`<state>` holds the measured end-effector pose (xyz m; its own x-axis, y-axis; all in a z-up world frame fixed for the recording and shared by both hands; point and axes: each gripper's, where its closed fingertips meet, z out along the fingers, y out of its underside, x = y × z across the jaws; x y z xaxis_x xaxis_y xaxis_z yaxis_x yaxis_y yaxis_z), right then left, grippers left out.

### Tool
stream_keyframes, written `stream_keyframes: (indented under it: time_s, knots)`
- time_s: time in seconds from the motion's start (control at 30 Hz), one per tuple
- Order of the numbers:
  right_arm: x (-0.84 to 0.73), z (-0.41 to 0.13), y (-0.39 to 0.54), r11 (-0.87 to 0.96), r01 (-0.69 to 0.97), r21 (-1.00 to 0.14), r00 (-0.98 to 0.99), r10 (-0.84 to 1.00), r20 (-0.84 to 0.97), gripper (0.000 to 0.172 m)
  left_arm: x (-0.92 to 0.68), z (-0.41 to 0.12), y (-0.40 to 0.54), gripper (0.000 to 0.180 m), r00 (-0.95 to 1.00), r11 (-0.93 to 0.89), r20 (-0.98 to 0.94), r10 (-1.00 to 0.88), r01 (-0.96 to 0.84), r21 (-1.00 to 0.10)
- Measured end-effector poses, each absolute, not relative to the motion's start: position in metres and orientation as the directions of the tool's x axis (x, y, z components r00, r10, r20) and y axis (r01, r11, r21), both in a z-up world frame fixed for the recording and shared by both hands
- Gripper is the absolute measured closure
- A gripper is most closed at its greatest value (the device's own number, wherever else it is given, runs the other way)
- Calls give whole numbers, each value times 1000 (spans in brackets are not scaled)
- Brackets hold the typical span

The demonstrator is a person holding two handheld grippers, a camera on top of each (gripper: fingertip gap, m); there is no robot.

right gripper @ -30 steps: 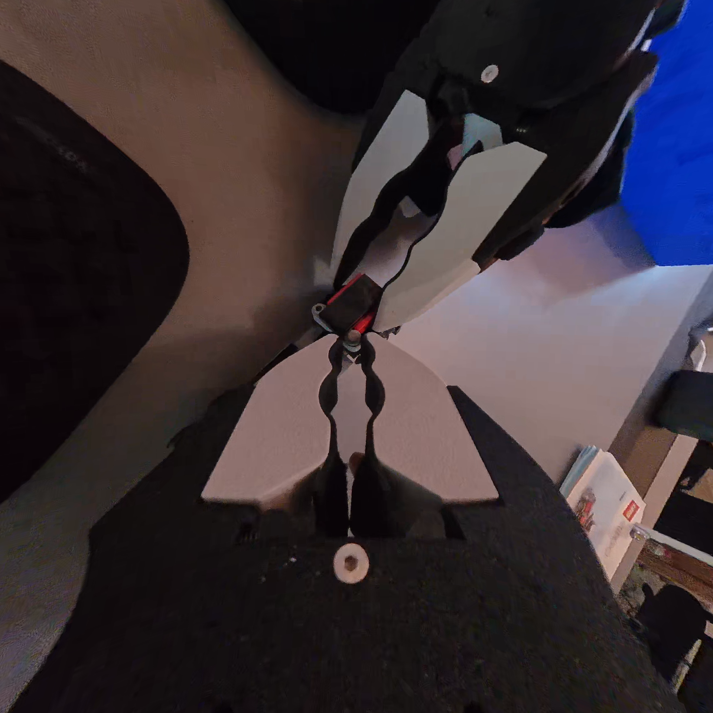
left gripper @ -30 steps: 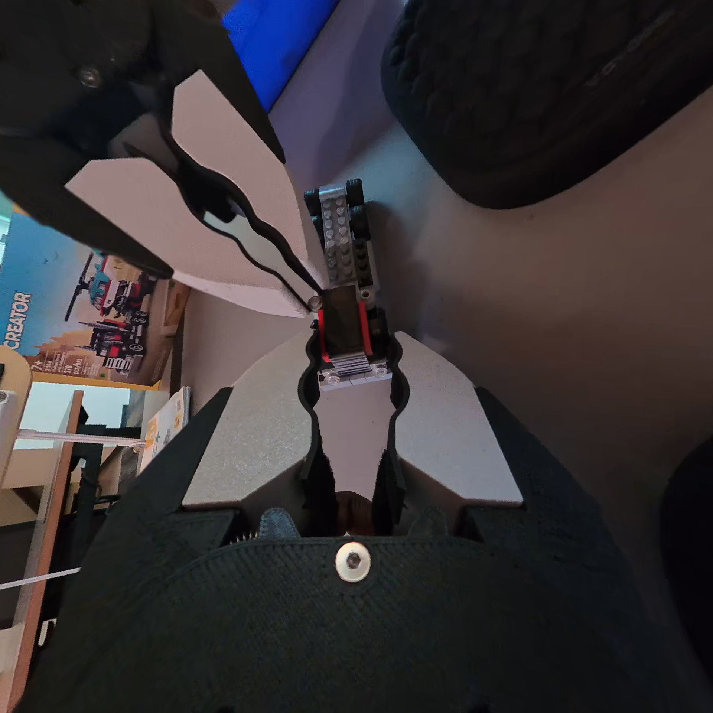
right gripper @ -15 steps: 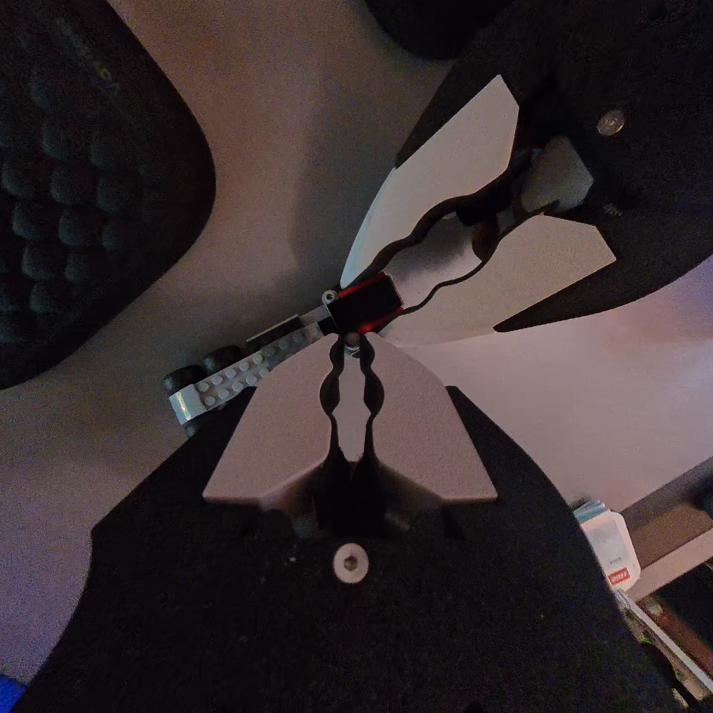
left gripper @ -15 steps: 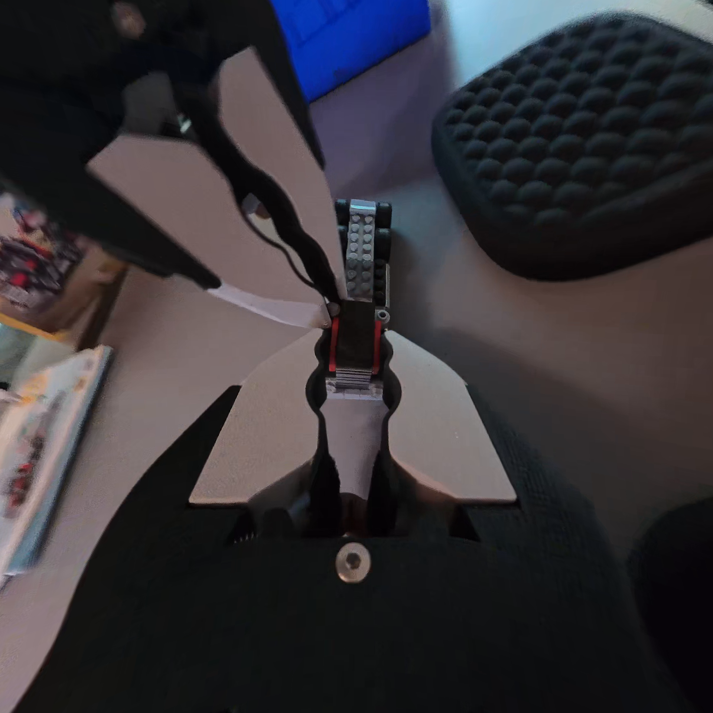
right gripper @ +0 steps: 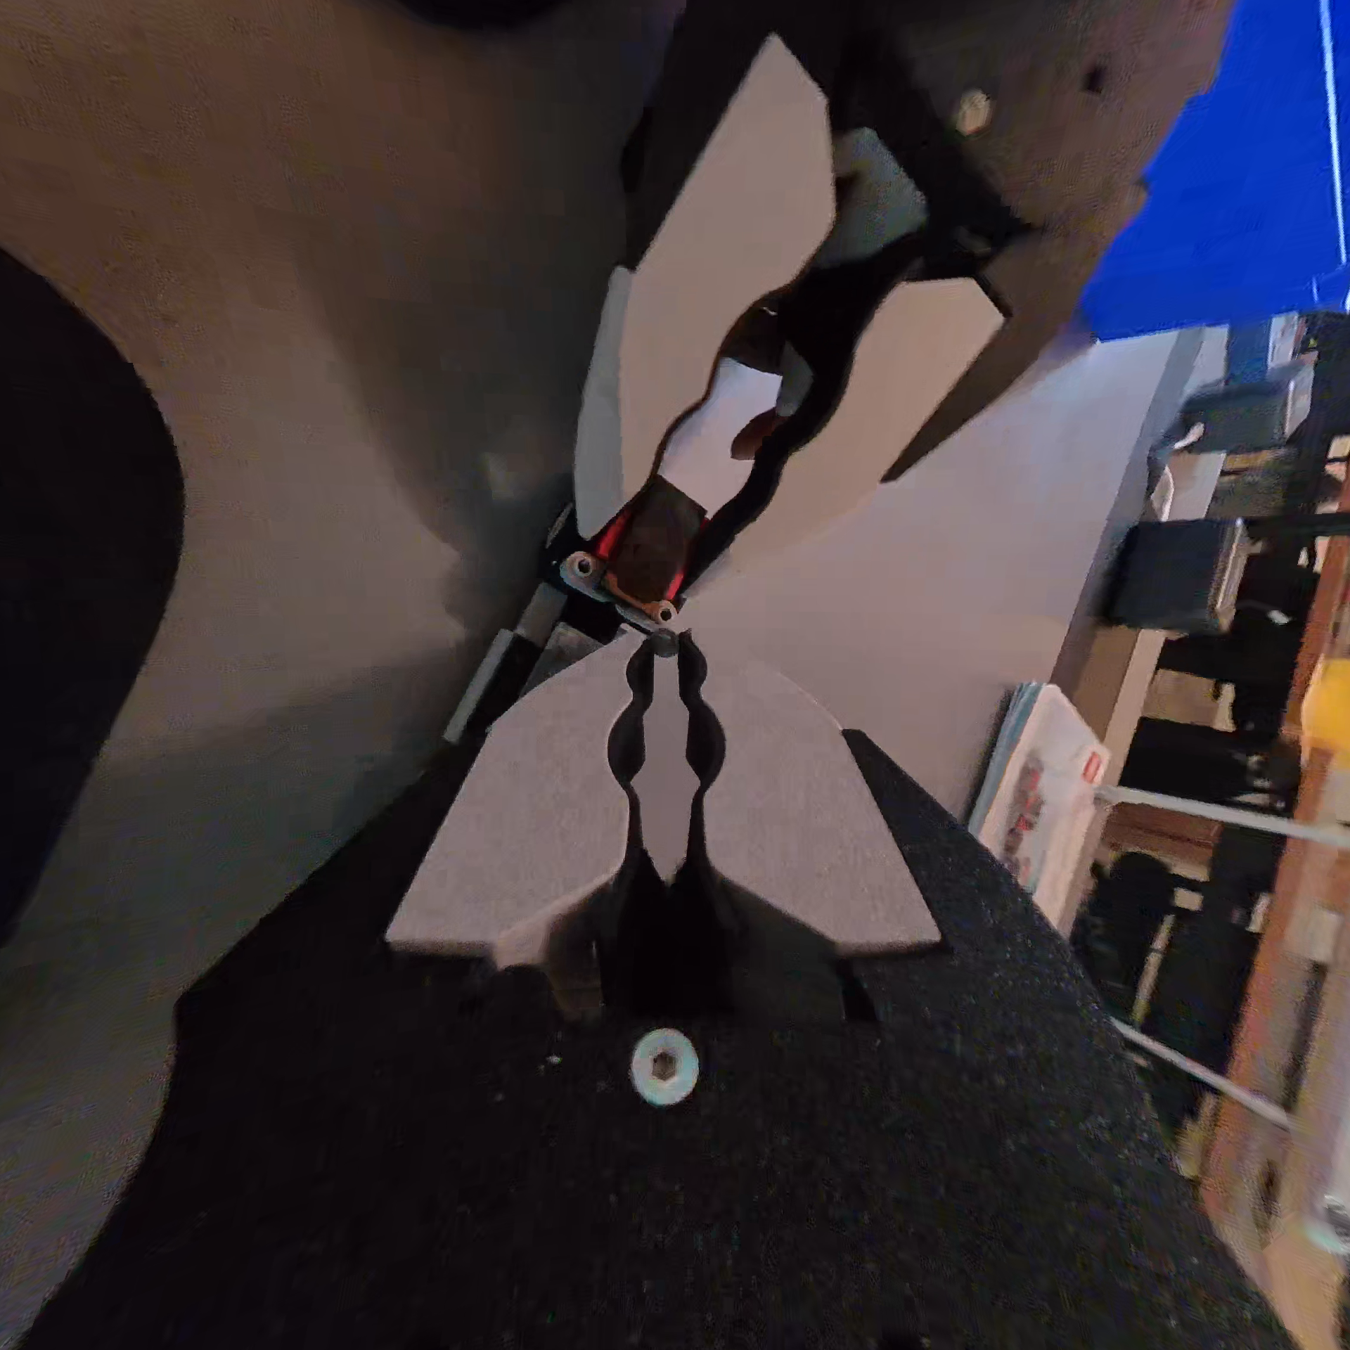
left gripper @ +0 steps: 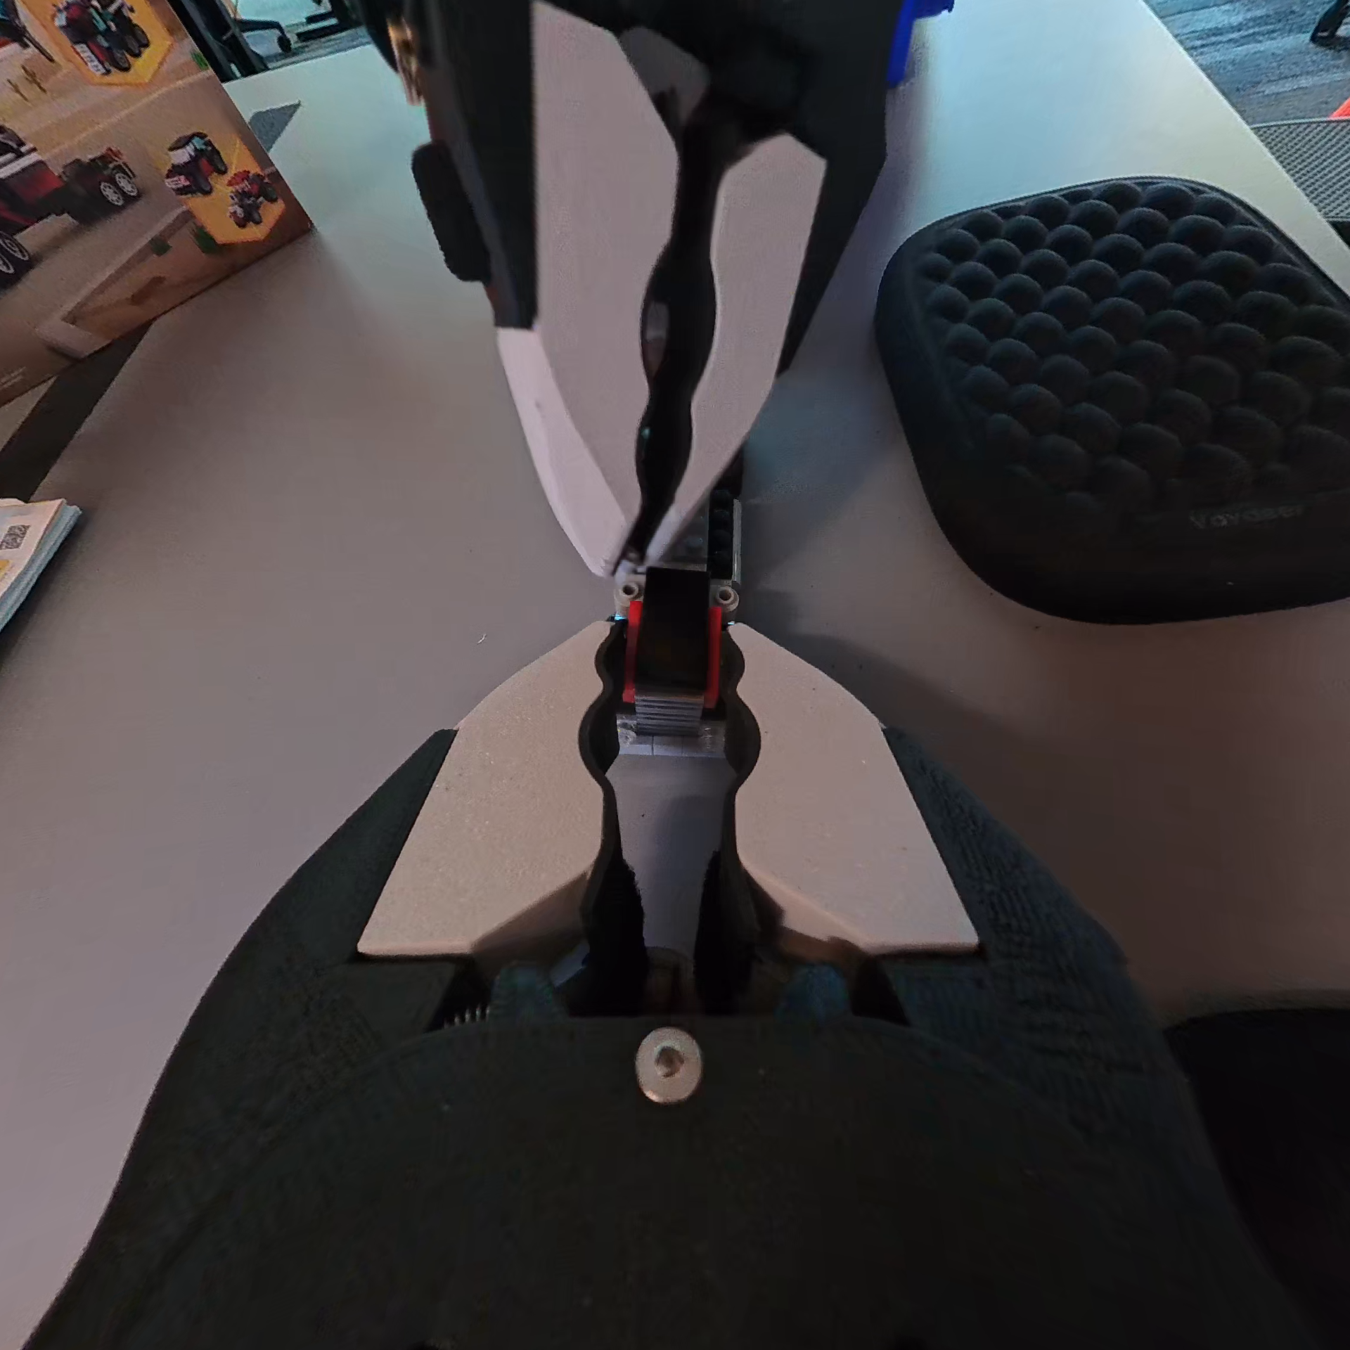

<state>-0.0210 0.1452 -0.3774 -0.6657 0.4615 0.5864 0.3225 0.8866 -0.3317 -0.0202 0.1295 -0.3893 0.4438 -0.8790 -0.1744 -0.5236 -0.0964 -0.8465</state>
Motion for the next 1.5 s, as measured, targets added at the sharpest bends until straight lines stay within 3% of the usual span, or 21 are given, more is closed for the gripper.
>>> stream_keyframes:
  time_s: [0.2, 0.33, 0.43, 0.6, 0.7, 0.8, 0.93, 1.1, 1.27, 1.4, 1.5]
  knots:
    - [-11, -347, 149, 629, 413, -659, -467, 767, 440, 165, -21, -389, 130, 155, 446, -95, -177, -877, -523, -847]
    - [13, -295, 159, 441, 437, -784, -262, 896, 358, 165, -21, -389, 129, 155, 444, -87, -185, -877, -525, -846]
    - [61, -245, 190, 292, 502, -814, -16, 944, 329, 165, -21, -389, 129, 155, 445, -84, -191, -875, -527, -846]
    - [214, -206, 270, 26, 732, -681, 425, 764, 485, 165, -21, -389, 130, 154, 446, -79, -198, -873, -530, -844]
    - [290, -231, 292, -238, 753, -613, 564, 713, 416, 165, -20, -389, 130, 152, 445, -74, -206, -872, -534, -842]
    - [334, -268, 304, -387, 747, -541, 619, 703, 351, 164, -20, -389, 129, 152, 444, -67, -214, -870, -536, -841]
    - [355, -293, 308, -413, 756, -508, 615, 713, 337, 144, -20, -389, 129, 152, 444, -66, -215, -870, -537, -841]
    - [360, -291, 314, -367, 769, -524, 598, 703, 385, 133, -20, -389, 129, 152, 444, -65, -215, -870, -537, -841]
    - [356, -289, 324, -278, 836, -473, 509, 717, 477, 110, -20, -390, 130, 149, 443, -67, -220, -869, -546, -835]
    - [369, -306, 339, -366, 863, -349, 498, 734, 461, 85, -20, -390, 130, 149, 443, -67, -221, -869, -547, -834]
    - [361, -312, 350, -408, 818, -407, 552, 755, 354, 75, -20, -390, 130, 148, 443, -66, -222, -869, -548, -834]
